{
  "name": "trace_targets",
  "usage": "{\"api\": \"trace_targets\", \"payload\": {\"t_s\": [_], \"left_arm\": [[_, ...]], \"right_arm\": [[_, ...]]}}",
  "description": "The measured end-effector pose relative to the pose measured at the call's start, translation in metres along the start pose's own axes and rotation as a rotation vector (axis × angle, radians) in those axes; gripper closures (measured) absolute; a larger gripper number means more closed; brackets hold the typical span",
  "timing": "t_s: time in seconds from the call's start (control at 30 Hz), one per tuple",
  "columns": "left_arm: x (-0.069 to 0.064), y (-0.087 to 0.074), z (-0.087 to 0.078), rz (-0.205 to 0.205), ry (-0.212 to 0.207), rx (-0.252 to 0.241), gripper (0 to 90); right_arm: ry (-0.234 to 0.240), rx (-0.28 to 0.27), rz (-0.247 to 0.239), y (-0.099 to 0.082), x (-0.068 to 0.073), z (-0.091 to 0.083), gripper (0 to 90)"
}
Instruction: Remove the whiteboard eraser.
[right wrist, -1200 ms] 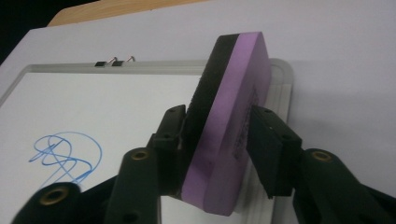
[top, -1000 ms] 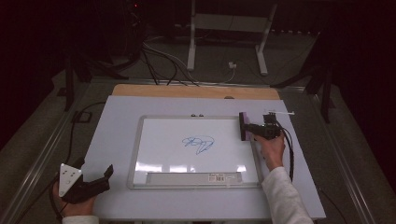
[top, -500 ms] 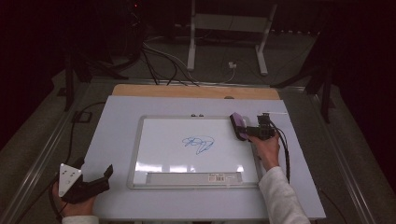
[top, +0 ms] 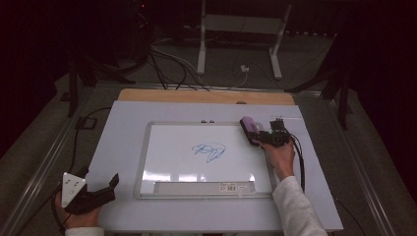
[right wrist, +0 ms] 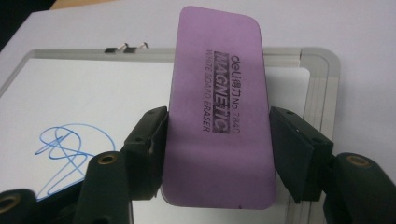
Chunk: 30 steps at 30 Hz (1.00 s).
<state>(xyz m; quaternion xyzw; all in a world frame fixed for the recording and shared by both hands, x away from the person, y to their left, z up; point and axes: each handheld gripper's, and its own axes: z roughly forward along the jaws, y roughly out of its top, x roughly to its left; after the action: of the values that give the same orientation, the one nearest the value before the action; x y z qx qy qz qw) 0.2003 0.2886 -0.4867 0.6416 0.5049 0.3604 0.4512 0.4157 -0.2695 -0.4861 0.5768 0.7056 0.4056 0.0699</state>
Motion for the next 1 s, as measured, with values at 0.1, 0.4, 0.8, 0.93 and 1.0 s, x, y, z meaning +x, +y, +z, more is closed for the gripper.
{"api": "trace_targets", "payload": {"t_s": [0.1,0.4,0.8,0.93,1.0], "left_arm": [[0.0,0.0,0.0,0.0,0.0,0.001,1.3],[0.0,0.0,0.001,0.001,0.0,0.004,1.3],[0.001,0.0,0.0,0.001,0.0,0.001,1.3],[0.001,0.0,0.0,0.0,0.001,0.001,1.3],[0.001,0.0,0.001,-0.002,0.002,0.0,1.3]], "right_arm": [[0.001,-0.013,-0.01,0.001,0.002,-0.003,40.2],[0.021,-0.036,-0.037,0.004,0.011,-0.01,40.2],[0.049,-0.042,-0.111,0.015,0.037,-0.012,40.1],[0.054,-0.042,-0.131,0.016,0.043,-0.011,40.1],[0.056,-0.04,-0.138,0.016,0.045,-0.011,40.1]]}}
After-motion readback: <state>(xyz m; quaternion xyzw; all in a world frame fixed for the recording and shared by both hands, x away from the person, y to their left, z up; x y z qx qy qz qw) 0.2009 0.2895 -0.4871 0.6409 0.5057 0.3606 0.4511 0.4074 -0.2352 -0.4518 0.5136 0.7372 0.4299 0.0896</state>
